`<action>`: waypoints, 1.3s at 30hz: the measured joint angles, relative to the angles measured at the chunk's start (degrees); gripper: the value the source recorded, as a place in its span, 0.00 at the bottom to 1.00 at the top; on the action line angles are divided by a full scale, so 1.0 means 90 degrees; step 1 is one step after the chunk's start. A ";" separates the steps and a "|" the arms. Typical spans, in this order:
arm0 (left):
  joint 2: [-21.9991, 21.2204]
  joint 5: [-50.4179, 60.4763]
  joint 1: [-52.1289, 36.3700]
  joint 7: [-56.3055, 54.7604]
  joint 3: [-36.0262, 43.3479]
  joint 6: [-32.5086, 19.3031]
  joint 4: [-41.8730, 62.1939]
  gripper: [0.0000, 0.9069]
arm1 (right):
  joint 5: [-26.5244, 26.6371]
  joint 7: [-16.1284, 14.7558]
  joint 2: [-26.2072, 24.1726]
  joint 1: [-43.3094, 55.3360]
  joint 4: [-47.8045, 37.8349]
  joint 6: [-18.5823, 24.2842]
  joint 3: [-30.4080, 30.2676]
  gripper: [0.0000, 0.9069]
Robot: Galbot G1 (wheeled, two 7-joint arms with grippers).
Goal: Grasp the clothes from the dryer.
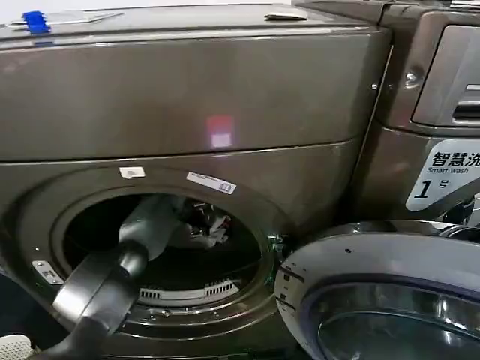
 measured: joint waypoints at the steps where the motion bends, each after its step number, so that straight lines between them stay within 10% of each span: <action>1: 0.0023 -0.0100 0.0051 -0.0087 -0.0088 0.0019 -0.0085 0.00 | -0.0006 0.0000 0.0000 0.0004 -0.0002 0.0003 -0.0003 1.00; 39: -0.0047 -0.3829 0.4350 -0.5689 -0.3129 -0.1441 -0.6189 0.00 | -0.0081 0.0077 -0.0007 0.0164 0.0055 0.0079 -0.0146 1.00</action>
